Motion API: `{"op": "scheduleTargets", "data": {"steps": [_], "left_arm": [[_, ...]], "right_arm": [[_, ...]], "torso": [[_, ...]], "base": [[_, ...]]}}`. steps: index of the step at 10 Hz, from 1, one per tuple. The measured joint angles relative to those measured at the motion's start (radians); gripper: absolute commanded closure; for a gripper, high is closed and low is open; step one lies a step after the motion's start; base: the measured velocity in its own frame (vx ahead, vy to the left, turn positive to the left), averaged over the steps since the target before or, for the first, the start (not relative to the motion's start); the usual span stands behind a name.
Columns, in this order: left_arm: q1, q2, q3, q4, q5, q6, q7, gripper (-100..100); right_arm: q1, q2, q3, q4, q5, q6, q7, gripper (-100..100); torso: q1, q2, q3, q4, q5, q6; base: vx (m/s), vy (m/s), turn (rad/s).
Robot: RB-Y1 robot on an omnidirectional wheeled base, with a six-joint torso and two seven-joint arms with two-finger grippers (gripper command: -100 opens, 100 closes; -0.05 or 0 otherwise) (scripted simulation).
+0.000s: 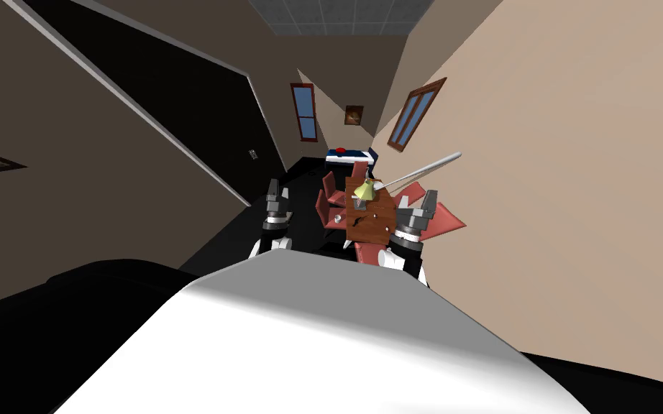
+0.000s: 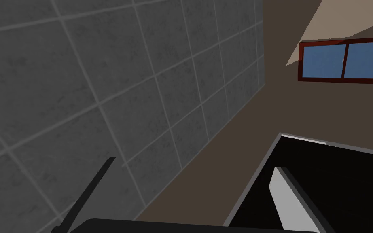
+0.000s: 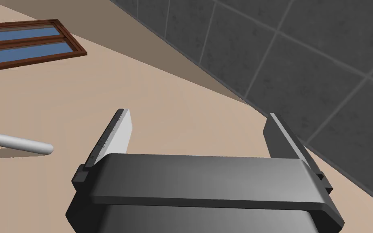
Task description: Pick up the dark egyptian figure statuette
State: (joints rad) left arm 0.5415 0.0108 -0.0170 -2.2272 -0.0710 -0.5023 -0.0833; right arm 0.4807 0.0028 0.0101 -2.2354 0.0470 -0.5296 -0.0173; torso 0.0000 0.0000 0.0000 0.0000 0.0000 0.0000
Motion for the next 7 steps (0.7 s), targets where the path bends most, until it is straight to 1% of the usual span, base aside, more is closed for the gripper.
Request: {"op": "scheduleTargets", "data": {"steps": [2,3,4,5,6,7], "left_arm": [[0.0,0.0,0.0,0.0,0.0,0.0,0.0,0],[0.0,0.0,0.0,0.0,0.0,0.0,0.0,0],[0.0,0.0,0.0,0.0,0.0,0.0,0.0,0],[0.0,0.0,0.0,0.0,0.0,0.0,0.0,0],[0.0,0.0,0.0,0.0,0.0,0.0,0.0,0],[0.0,0.0,0.0,0.0,0.0,0.0,0.0,0]], "right_arm": [[-0.021,-0.031,-0.003,0.027,0.011,0.032,0.011,-100],[-0.028,-0.046,-0.01,0.049,0.011,0.034,0.012,-100],[-0.031,-0.057,-0.009,0.072,0.017,0.036,0.018,-100],[-0.035,-0.062,0.0,0.095,0.03,0.043,0.031,-100],[-0.053,-0.084,-0.013,0.122,0.032,0.061,0.035,-100],[-0.073,-0.095,-0.015,0.145,0.041,0.089,0.044,-100]], "torso": [[0.0,0.001,0.001,0.0,0.0,0.0],[0.0,0.001,0.001,0.0,0.0,0.0],[0.0,0.001,0.001,0.0,0.0,0.0],[0.0,0.001,0.001,0.0,0.0,0.0],[0.0,0.001,0.001,0.0,0.0,0.0],[0.0,0.001,0.001,0.0,0.0,0.0]], "base": [[-0.024,0.003,0.026],[-0.019,0.0,0.034],[-0.025,0.002,0.042],[-0.028,0.004,0.05],[-0.027,0.006,0.047],[-0.016,0.004,0.012]]}}
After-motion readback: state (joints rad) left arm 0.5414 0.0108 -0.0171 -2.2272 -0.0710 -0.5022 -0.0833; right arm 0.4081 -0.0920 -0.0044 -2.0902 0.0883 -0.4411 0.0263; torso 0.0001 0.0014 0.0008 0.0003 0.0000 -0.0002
